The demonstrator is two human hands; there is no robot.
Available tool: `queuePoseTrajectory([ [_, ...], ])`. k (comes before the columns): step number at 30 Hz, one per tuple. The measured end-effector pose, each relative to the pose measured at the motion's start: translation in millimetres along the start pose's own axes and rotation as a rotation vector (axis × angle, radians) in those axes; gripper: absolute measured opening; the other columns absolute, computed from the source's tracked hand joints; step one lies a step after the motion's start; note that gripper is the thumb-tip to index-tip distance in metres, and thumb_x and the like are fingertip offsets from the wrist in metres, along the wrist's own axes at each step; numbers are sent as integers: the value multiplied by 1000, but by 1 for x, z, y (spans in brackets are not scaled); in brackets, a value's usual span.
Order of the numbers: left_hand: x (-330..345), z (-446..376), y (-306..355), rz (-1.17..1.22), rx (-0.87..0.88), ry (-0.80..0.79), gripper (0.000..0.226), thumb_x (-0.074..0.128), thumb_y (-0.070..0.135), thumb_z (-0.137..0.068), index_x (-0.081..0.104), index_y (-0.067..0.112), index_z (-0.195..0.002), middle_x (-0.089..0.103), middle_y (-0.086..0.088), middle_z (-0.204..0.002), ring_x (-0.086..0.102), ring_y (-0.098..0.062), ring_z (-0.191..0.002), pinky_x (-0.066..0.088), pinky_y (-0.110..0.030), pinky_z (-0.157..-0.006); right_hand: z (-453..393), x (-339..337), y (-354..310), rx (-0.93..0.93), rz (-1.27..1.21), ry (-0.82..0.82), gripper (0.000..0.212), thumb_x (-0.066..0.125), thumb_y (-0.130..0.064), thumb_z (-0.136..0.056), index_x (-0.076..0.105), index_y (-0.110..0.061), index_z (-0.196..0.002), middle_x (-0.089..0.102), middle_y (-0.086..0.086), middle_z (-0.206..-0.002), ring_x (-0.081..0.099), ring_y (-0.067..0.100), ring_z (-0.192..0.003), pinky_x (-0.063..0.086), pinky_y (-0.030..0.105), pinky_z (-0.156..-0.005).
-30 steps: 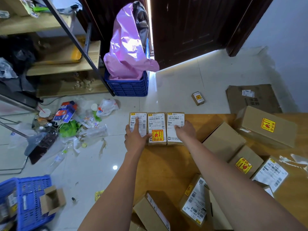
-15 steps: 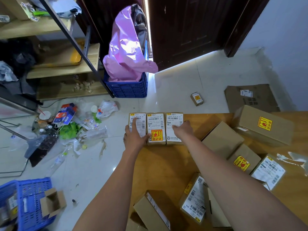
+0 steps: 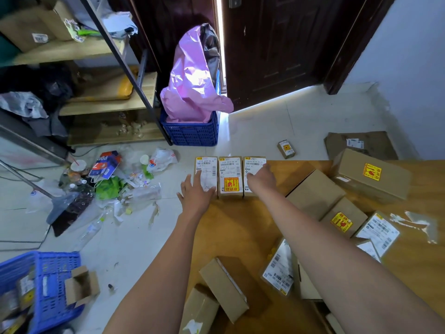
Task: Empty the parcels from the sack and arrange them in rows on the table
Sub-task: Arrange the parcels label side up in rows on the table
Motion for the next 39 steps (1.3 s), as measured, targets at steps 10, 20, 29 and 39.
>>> queuePoseTrajectory([
  [10,-8,66,-30,22,-25,-82,55,54,23,-92,36,26,-144,39,-15,-139,41,-37,-127,41,-46,-103,84,16,9,-124,141,-194,36,56,-21,-95,48,-9,-127,59,10,-125,58,27,-106,47,30,-76],
  [20,15,123,-76,-34,-156,-353,43,41,29,-101,41,17,-142,52,-16,-137,54,-32,-120,45,-37,-94,155,55,45,-150,591,-576,76,62,-46,-92,34,1,-145,51,18,-138,56,34,-119,48,37,-91],
  [29,-1,142,-98,-210,-249,-534,62,48,8,-95,24,14,-152,40,-16,-149,47,-33,-130,46,-40,-101,174,84,61,-43,692,-715,106,67,-48,-86,-4,-9,-155,27,19,-155,36,39,-138,37,45,-111],
  [39,6,154,-109,-340,-223,-792,93,82,30,-76,26,20,-150,54,-11,-136,64,-28,-112,57,-42,-89,179,92,70,-43,687,-720,60,69,-42,-83,45,-10,-128,52,10,-122,55,28,-109,50,35,-92],
])
Point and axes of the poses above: each hand's wrist, its own z-axis away from the middle knuckle, its own x-axis out of the palm, y = z × x, the point moved 1 cm from there along -z, towards the middle knuckle
